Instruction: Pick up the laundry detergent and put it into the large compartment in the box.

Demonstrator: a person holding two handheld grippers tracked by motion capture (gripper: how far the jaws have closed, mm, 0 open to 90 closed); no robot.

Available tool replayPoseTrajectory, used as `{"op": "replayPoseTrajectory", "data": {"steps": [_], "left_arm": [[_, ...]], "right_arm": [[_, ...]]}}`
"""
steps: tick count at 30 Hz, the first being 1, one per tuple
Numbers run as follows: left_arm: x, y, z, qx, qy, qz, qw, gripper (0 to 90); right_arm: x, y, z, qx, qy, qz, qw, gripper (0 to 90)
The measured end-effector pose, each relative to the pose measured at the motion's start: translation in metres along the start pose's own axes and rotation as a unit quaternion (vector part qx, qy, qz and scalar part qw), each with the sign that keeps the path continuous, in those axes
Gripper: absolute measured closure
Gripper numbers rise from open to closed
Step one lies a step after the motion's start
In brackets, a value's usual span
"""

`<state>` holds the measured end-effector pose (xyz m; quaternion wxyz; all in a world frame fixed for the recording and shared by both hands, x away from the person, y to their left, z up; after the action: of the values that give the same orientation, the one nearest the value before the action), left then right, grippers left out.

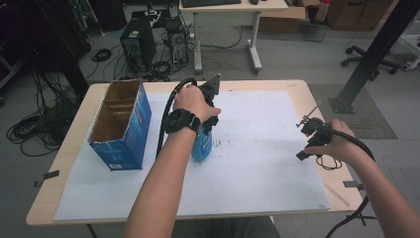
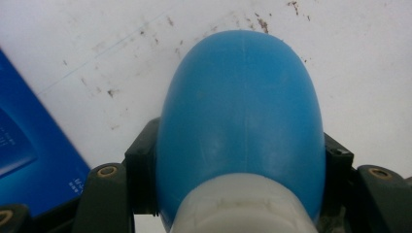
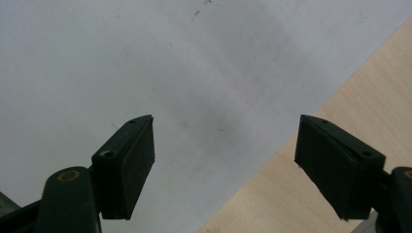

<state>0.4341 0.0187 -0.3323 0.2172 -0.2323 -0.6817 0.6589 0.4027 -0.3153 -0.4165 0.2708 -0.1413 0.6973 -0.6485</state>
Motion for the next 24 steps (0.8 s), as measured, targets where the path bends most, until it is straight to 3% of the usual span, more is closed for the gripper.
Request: {"op": "replayPoseTrajectory", "data": {"steps": [9,24], "left_arm": [[0.003,-0.008,-0.002,0.009,-0.005,-0.001,0.9999,37.5],[0.005,-0.037,-0.004,0.007,-0.006,0.006,0.9999,37.5]], "right_arm": [[-0.003,-0.002,-0.001,-0.003,-0.001,0.002,1.0000,22.0],[-0.005,-0.002,-0.003,-0.007,-0.003,0.004,1.0000,22.0]]}}
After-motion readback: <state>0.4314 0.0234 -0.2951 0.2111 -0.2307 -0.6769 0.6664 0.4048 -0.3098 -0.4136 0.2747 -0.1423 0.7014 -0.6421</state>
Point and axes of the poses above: each handheld gripper's, and its own axes: y roughly forward along the jaws, x roughly out of its underside, z roughly to its right, the point moved 6 cm from there along y, roughly forward along the jaws, and after that the axes turned 11 degrees about y, right-handed, at the moved point
